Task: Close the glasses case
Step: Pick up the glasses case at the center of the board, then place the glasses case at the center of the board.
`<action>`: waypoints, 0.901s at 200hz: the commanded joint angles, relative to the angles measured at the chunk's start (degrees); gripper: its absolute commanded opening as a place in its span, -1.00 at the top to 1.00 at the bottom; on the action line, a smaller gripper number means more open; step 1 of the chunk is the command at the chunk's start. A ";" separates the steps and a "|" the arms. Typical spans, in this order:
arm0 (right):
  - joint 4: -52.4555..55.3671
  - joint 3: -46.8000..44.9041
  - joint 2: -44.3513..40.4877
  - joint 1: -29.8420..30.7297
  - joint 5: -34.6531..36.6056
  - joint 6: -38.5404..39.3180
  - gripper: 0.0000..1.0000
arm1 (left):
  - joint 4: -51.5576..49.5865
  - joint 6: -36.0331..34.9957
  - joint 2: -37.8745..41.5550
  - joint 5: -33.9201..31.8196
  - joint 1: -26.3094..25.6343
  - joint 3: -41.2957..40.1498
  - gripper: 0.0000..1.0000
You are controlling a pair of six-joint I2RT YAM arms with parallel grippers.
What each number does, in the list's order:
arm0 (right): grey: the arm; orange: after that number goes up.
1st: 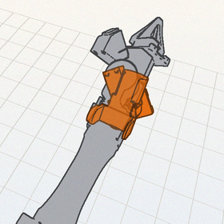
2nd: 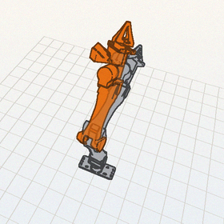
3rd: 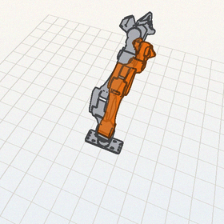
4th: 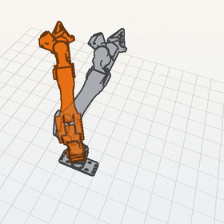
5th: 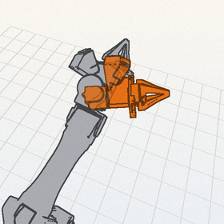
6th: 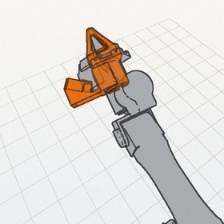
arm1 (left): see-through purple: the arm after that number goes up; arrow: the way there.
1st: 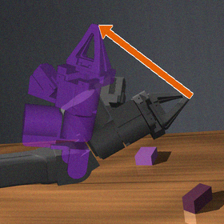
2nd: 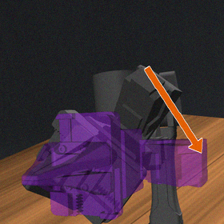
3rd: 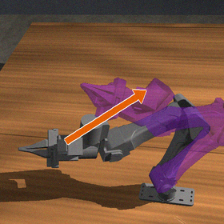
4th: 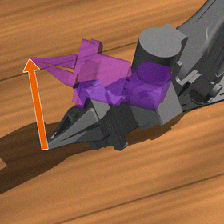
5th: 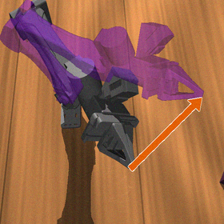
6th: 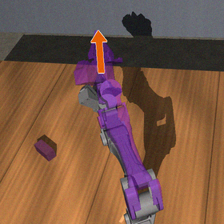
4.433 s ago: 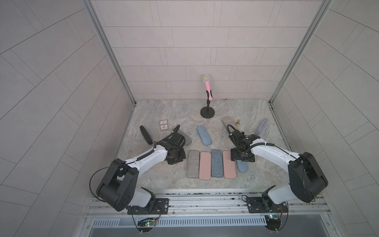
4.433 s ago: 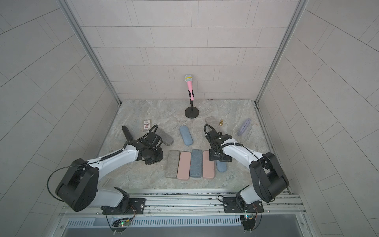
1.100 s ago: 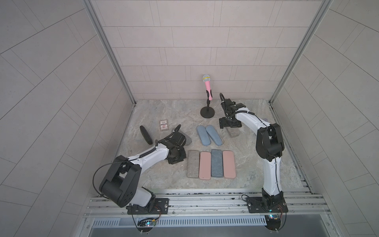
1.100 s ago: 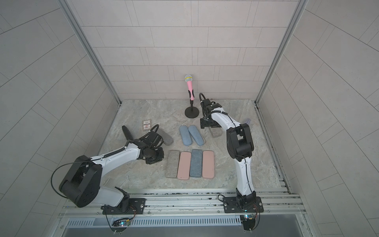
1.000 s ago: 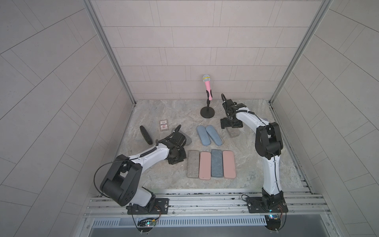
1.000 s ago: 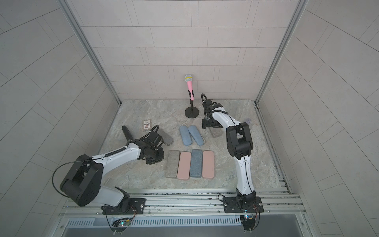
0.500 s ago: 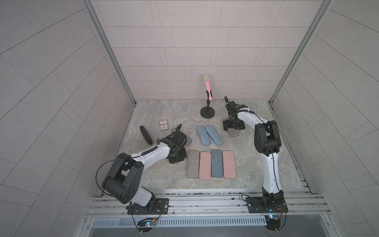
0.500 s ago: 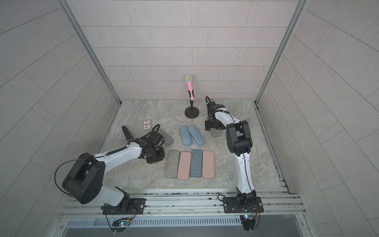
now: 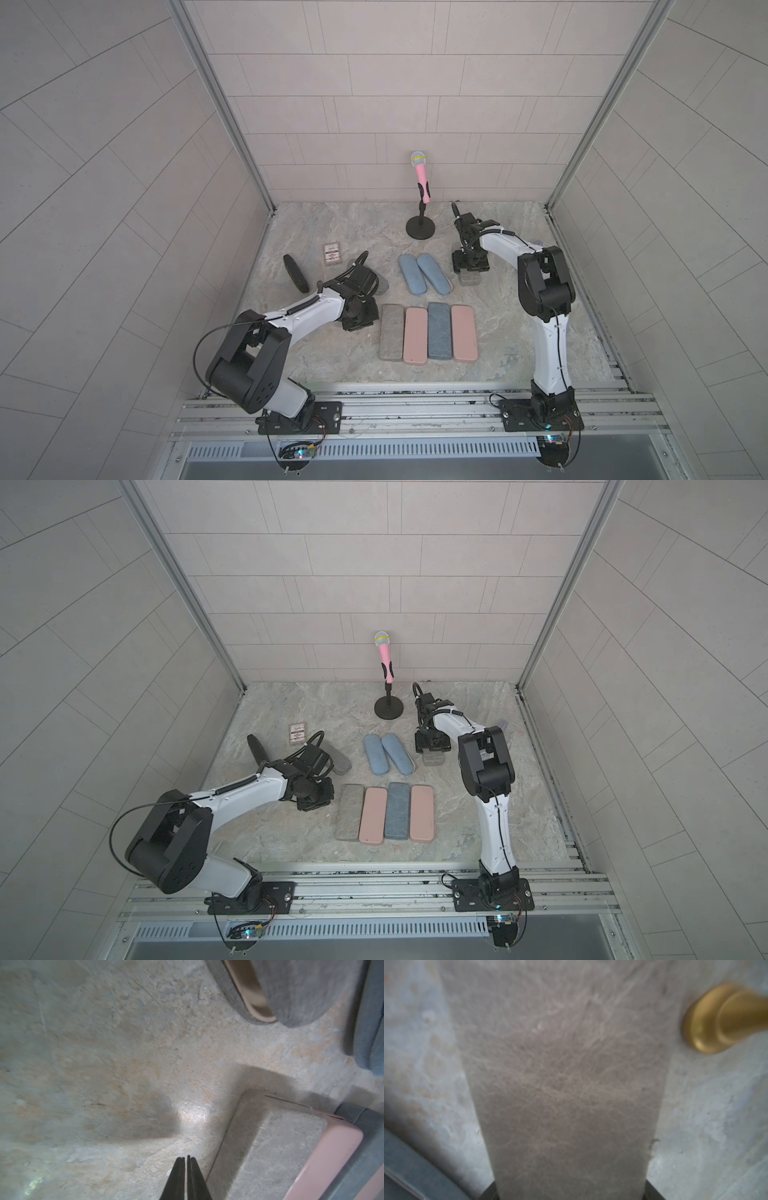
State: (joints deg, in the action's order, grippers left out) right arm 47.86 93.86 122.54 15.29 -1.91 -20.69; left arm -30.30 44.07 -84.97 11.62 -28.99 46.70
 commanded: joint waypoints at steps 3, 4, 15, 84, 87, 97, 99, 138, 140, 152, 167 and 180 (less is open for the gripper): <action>2.50 -5.58 -8.00 2.38 4.04 -3.31 -0.21 | -0.33 -0.12 2.49 -0.14 0.16 -0.59 0.78; 2.46 -5.86 -8.36 2.42 4.25 -3.49 -0.21 | -0.35 -0.08 2.51 -0.12 0.16 -0.62 0.78; 2.55 -9.29 -12.81 2.99 6.46 -5.65 -0.19 | -0.37 -0.20 3.18 0.03 0.17 -0.86 0.78; 3.35 -34.04 -37.31 9.48 10.89 -19.21 -0.19 | -0.60 -0.72 6.79 0.76 0.16 -2.63 0.78; 3.23 -35.00 -38.06 9.81 10.80 -19.94 -0.19 | -0.63 -0.74 7.02 0.77 0.15 -2.73 0.78; 2.43 -37.93 -40.14 10.86 10.46 -21.97 -0.19 | -0.80 -0.72 7.57 0.58 0.17 -3.06 0.78; 2.29 -38.68 -40.44 11.18 10.27 -22.34 -0.19 | -0.87 -0.69 7.70 0.51 0.17 -3.09 0.78; 2.24 -44.99 -43.47 17.01 13.28 -28.00 -0.20 | -1.55 -0.15 9.97 0.23 0.14 -3.80 0.78; 2.24 -45.13 -43.45 17.13 13.39 -28.18 -0.21 | -1.59 -0.13 10.15 0.22 0.20 -3.78 0.78; 1.76 -46.58 -43.34 17.56 13.14 -28.99 -0.22 | -2.09 -0.11 10.67 -0.01 0.19 -3.81 0.78; 0.28 -48.88 -43.74 17.80 12.10 -29.95 -0.22 | -2.76 -0.13 11.34 -0.41 0.17 -3.72 0.78; -0.38 -50.32 -44.24 18.13 11.48 -30.67 -0.23 | -3.13 -0.05 11.70 -0.65 0.14 -3.72 0.78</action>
State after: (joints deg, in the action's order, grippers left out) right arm 48.21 45.69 80.51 32.91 8.03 -47.22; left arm -30.92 44.03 -74.83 12.36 -28.99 43.68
